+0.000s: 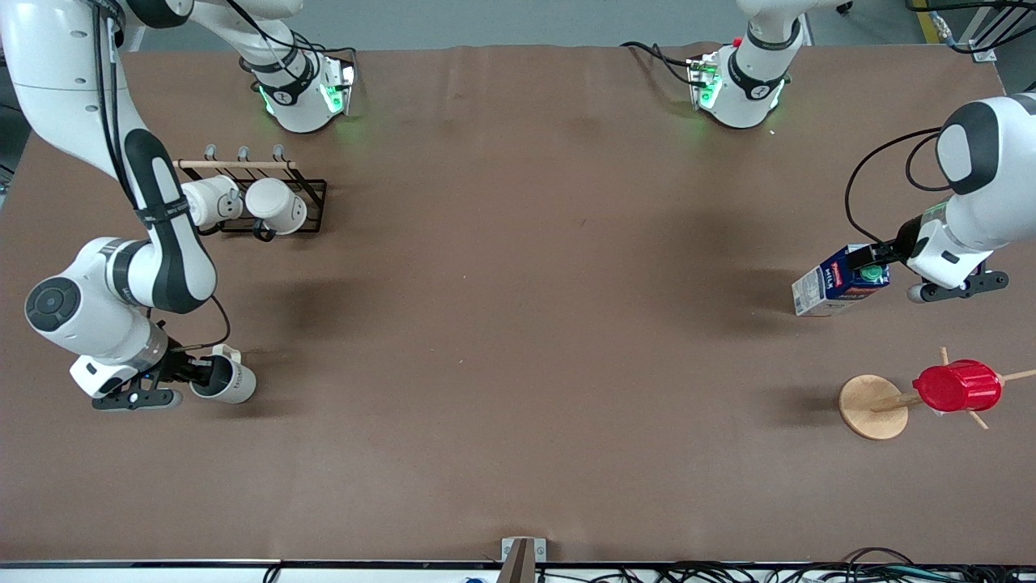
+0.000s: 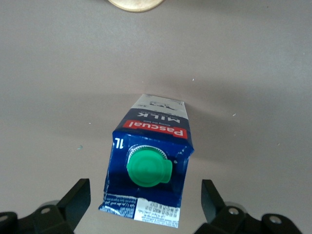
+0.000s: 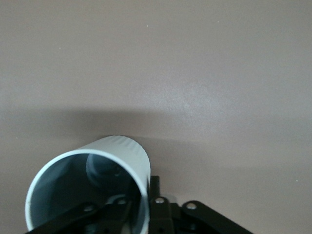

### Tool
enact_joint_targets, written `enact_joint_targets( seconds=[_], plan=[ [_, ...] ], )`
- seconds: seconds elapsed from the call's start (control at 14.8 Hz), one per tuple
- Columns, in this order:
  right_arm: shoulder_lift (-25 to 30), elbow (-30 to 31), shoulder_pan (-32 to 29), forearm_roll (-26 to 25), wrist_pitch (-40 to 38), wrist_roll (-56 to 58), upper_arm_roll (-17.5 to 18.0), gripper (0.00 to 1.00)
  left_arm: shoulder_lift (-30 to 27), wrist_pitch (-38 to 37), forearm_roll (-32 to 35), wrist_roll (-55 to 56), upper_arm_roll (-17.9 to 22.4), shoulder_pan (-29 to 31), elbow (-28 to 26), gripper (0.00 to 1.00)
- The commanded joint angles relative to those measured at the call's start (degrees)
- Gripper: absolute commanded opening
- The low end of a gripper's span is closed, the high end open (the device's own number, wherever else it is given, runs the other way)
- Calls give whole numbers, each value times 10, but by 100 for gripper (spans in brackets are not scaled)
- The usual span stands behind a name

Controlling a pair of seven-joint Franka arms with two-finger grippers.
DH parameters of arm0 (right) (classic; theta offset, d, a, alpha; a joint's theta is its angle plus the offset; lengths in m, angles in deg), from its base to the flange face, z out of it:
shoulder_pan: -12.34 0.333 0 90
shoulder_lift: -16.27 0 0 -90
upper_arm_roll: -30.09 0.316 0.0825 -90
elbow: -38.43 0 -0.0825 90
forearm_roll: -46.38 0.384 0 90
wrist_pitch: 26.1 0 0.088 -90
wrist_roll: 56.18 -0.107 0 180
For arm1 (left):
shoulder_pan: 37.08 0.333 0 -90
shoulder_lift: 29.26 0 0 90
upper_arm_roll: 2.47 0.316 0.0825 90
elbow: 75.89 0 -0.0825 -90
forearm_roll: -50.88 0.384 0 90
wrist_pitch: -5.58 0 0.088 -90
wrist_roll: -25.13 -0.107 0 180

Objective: Place cup and milk on table
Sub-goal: 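Grasp the grey mug with the right gripper while the left gripper grasps the carton, then carry the grey mug with the right gripper toward the table middle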

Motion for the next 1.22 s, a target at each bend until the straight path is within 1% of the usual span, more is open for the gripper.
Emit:
enact_joint_targets(
  seconds=[0.0, 0.14, 0.2, 0.27, 0.41, 0.54, 0.68, 0.75, 0.88, 1.02, 1.15],
  plan=[
    [16, -39, 3, 9, -78, 12, 7, 0, 12, 11, 10, 3, -2, 2, -2, 100],
    [31, -89, 23, 10, -170, 4, 18, 0, 16, 11, 11, 2, -2, 3, -3, 100],
    [37, -108, 31, 12, -203, -4, 22, 0, 19, 11, 11, 2, -2, 5, -3, 100],
    [40, -122, 38, 12, -230, -33, 35, 0, 19, 11, 11, 2, -2, 7, -3, 100],
    [42, -145, 40, 4, -267, -131, 96, 0, 20, 11, 11, 2, -2, 7, -8, 100],
    [41, -150, 55, -15, -267, -244, 149, 0, 20, 10, 11, 2, -2, 7, -14, 100],
    [35, -150, 85, -52, -262, -342, 188, 0, 20, 5, 11, -4, -2, 7, -20, 99],
    [25, -156, 103, -61, -255, -387, 195, 0, 20, 1, 11, -4, -2, 7, -20, 98],
    [4, -163, 152, -66, -227, -454, 195, 0, 19, 0, 16, -4, -3, 6, -20, 95],
    [-11, -164, 192, -75, -197, -505, 195, 0, 19, 0, 18, -4, -3, 6, -19, 88],
    [-32, -165, 221, -109, -169, -567, 197, 0, 19, 0, 18, -4, -3, 7, -19, 84]
  ],
)
